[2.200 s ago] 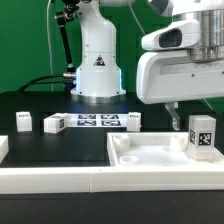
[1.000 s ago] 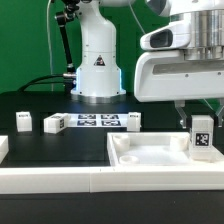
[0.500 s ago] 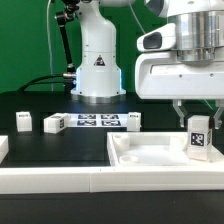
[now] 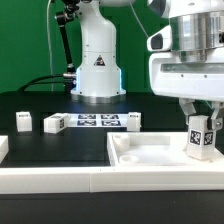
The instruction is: Assemble square table
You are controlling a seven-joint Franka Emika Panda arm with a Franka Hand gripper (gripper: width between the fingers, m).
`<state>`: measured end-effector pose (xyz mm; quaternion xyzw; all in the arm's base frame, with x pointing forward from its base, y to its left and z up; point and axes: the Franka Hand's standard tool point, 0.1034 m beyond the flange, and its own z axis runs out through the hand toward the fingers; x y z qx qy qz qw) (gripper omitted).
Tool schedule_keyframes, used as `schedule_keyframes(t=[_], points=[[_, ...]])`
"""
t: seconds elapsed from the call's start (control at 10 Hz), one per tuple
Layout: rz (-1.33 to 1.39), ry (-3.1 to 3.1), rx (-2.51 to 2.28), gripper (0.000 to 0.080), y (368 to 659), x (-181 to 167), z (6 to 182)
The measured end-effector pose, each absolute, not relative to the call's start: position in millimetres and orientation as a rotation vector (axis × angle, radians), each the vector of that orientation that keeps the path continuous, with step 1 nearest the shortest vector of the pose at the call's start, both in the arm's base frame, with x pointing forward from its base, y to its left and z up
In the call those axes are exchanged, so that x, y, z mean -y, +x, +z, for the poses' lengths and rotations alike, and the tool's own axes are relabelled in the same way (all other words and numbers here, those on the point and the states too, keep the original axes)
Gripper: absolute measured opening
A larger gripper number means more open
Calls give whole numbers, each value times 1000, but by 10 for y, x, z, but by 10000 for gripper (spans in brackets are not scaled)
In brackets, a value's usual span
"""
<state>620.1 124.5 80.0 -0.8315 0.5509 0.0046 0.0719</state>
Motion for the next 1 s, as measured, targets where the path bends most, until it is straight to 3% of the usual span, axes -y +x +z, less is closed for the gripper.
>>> schedule_keyframes(t=[0.7, 0.8, 0.9, 1.0], points=[[68, -2132, -2067, 290, 6225, -1266, 802], [64, -2165, -2031, 368, 6224, -1270, 801], [60, -2196, -1997, 538, 6223, -1271, 800], [63, -2216, -1977, 538, 6221, -1269, 800]])
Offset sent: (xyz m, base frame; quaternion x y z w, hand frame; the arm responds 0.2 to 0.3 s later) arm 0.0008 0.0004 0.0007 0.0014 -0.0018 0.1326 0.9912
